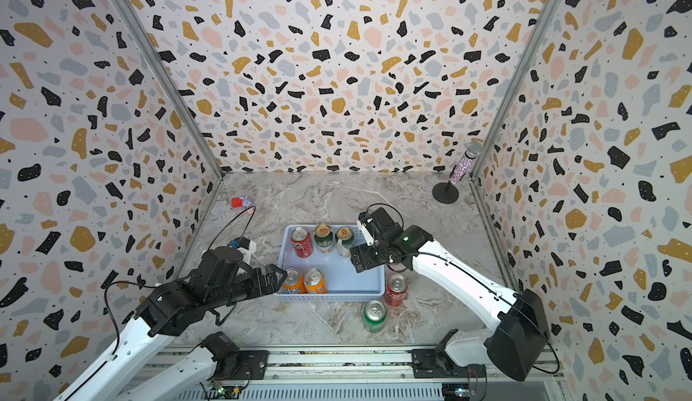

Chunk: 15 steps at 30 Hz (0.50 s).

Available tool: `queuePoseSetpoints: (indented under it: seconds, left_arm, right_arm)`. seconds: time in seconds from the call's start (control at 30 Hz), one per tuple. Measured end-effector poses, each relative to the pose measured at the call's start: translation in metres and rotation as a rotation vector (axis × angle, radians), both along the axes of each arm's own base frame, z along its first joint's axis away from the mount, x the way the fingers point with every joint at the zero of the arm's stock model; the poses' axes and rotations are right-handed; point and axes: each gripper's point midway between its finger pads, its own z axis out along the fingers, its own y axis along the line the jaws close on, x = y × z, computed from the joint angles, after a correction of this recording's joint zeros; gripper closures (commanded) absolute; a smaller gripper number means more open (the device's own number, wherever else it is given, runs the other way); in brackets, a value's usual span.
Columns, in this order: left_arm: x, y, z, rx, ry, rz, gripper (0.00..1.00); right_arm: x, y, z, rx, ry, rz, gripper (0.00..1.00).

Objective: Take out the drinks from the basket
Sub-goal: Pick up the drink from the basket.

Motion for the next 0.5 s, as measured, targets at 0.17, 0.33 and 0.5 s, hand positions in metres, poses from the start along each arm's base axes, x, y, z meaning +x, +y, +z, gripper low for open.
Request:
queuePoseSetpoints:
  seconds: [0.17,0.33,0.5]
  left_arm:
    - [0.011,-0.002,-0.003,0.058,0.008,-0.013,0.00]
    - [0.024,-0.002,-0.006,0.101,0.009,-0.025,0.00]
    - [0.039,0.010,0.001,0.072,-0.014,0.007,0.00]
  right_arm:
    - [0.003,0.005,-0.007,0.002,0.026,0.019,0.10]
    - [0.013,0.016,-0.006,0.005,0.030,0.033,0.10]
    - [0.026,0.027,-0.009,-0.009,0.030,0.045,0.10]
